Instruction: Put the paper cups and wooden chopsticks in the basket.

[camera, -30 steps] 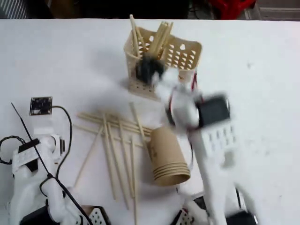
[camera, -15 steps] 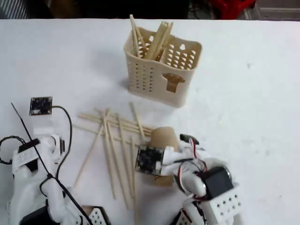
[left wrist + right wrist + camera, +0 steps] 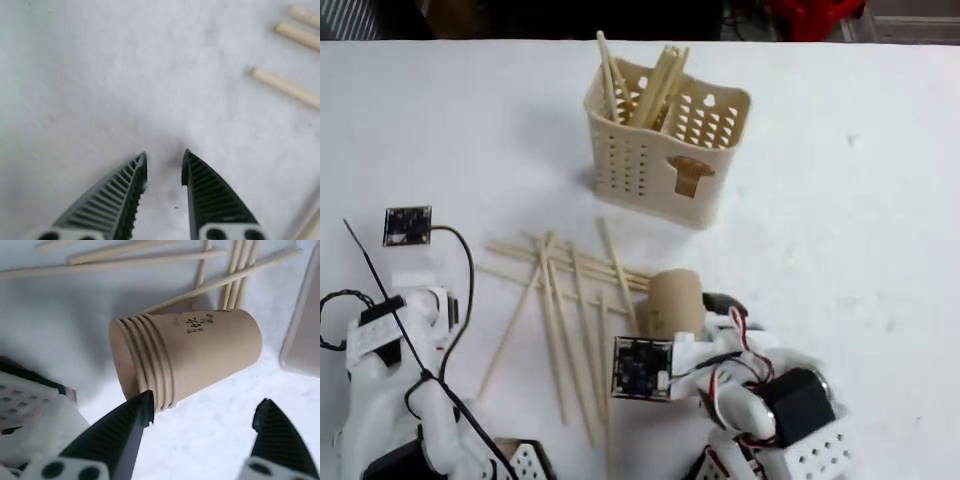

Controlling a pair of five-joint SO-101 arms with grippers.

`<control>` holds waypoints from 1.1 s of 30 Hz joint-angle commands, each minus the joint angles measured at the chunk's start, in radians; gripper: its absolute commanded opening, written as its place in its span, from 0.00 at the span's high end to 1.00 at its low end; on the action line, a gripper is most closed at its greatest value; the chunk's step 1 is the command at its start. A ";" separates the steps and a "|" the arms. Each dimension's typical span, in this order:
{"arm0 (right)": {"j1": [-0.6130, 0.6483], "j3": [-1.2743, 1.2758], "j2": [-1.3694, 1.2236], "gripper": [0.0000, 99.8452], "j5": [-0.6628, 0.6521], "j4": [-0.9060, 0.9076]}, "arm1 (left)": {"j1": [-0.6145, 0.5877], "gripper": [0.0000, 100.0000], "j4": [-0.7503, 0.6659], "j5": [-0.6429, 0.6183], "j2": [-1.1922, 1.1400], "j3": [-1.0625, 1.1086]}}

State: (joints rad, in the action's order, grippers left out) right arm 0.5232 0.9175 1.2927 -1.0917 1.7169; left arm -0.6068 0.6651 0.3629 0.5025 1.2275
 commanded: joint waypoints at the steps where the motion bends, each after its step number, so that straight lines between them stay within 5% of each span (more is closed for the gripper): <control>1: 0.073 -0.003 -0.082 0.68 0.009 0.005 | -0.005 0.87 -0.020 -0.011 0.007 -0.006; 10: 0.159 -0.006 -0.409 0.68 0.012 -0.099 | -0.007 0.87 -0.020 -0.011 0.007 -0.006; 17: -0.035 0.037 -0.484 0.69 0.100 -0.449 | -0.007 0.87 -0.020 -0.009 0.007 -0.006; 21: -0.101 0.080 -0.446 0.83 0.163 -0.605 | -0.007 0.87 -0.020 -0.009 0.007 -0.006; 24: -0.107 0.078 -0.401 0.99 0.209 -0.615 | -0.007 0.87 -0.020 -0.009 0.007 -0.006; 33: -0.147 -0.086 -0.259 0.98 0.399 -0.423 | -0.007 0.87 -0.020 -0.011 0.007 -0.006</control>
State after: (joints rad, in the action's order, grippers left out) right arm 0.4097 0.9421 0.9874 -0.7618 1.2045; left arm -0.6068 0.6651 0.3629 0.5025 1.2275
